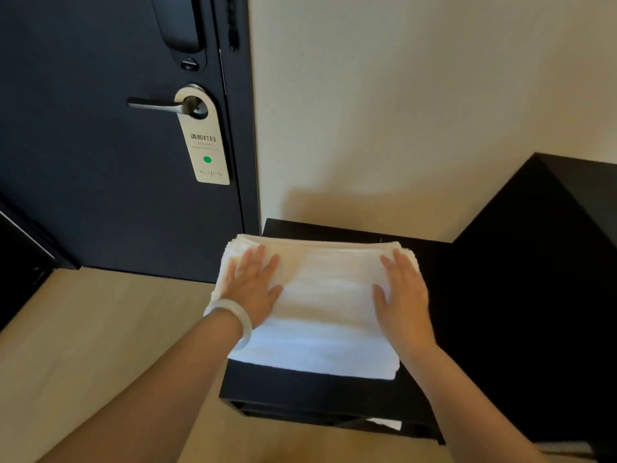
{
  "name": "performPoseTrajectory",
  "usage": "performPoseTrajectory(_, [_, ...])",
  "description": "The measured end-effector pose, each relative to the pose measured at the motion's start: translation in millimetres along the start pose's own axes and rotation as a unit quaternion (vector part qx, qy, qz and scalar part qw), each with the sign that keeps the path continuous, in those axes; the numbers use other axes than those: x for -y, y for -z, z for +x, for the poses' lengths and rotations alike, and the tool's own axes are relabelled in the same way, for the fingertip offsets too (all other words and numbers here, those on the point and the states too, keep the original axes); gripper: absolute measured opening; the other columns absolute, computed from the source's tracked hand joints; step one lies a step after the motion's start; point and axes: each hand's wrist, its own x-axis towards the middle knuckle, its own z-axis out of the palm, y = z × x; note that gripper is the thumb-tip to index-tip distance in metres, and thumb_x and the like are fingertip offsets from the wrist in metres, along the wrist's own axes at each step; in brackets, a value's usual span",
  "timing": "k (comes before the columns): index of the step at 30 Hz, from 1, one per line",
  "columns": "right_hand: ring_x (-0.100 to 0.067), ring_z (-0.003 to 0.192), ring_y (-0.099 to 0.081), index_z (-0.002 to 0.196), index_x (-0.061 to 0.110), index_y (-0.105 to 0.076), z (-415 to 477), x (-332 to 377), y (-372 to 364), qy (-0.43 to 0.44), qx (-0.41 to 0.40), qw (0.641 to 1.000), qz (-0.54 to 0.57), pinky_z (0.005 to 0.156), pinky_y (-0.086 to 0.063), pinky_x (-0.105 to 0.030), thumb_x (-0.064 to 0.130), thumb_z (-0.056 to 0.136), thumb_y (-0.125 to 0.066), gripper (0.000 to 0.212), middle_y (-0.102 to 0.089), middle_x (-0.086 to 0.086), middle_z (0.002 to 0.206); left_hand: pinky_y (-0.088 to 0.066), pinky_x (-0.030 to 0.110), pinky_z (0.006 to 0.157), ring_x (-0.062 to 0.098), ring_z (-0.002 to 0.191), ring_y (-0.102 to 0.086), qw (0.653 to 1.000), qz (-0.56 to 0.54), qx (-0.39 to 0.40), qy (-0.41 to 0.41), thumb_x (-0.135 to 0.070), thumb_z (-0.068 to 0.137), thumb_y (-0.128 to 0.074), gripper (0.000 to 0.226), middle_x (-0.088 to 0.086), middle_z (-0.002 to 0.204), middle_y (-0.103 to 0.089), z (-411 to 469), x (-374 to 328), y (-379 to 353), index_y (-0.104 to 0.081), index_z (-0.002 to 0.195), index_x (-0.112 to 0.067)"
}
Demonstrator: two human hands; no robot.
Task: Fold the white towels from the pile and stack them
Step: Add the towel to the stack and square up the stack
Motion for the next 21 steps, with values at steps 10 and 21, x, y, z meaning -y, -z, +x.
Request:
performPoseTrajectory(10, [-0.033, 0.104, -0.07, 0.119, -0.001, -0.059, -112, 1, -14, -0.422, 0.2, 0.536, 0.703, 0.092, -0.055, -0.045, -0.001, 0.078, -0.074, 0.044, -0.07, -0.022, 0.111, -0.052, 0.043, 0.089, 0.026, 0.078, -0.059, 0.56, -0.737, -0.081, 0.368, -0.003, 0.092, -0.063, 0.015, 0.017, 0.093, -0.058, -99, 10, -49, -0.058, 0.102, 0.007])
performPoseTrajectory(21, [-0.028, 0.11, -0.063, 0.118, 0.013, -0.064, -101, 20, -42, -0.495, -0.009, 0.423, 0.76, 0.077, -0.054, -0.04, 0.02, 0.073, -0.079, 0.048, -0.065, -0.01, 0.121, -0.061, 0.041, 0.071, 0.033, 0.092, -0.072, 0.375, -0.865, -0.083, 0.322, -0.009, 0.089, -0.07, 0.027, 0.018, 0.105, -0.073, -85, 14, -66, -0.065, 0.113, 0.003])
